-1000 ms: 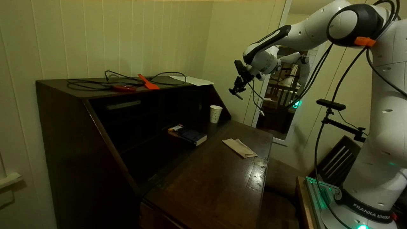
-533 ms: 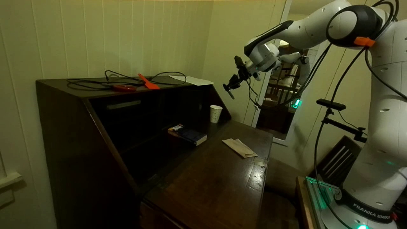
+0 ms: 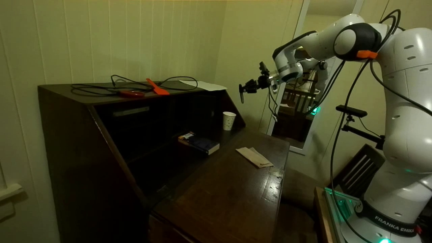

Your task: Put the marker in the coffee cup.

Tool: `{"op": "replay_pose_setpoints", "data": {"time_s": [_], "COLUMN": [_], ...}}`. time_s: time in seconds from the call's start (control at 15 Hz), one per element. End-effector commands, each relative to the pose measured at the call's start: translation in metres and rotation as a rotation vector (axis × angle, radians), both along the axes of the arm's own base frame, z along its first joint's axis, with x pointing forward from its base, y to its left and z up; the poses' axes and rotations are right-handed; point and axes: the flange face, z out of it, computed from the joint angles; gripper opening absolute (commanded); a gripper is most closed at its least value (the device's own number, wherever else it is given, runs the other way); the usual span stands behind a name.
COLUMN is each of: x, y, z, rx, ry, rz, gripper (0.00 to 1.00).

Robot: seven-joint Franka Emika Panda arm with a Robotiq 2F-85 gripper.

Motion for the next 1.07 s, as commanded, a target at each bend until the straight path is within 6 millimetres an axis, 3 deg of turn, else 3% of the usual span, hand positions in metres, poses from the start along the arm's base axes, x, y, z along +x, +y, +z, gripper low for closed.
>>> {"op": "replay_pose_setpoints", "data": {"time_s": [0.0, 0.07, 0.4, 0.67, 1.0], "x": [-0.001, 0.006, 0.030, 0.047, 0.067], "y": [-0.003, 0.001, 0.001, -0.005, -0.018], "z": [-0.003, -0.005, -0.022, -0.058, -0.108], "rx": [0.002, 0.011, 0.177, 0.283, 0.312], "ry": [0.007, 0.004, -0.173, -0.263, -0.240], "rz": [-0.003, -0.057, -0.031, 0.002, -0.001], "gripper": [0.22, 0.06, 0.06, 0.06, 0.06]}}
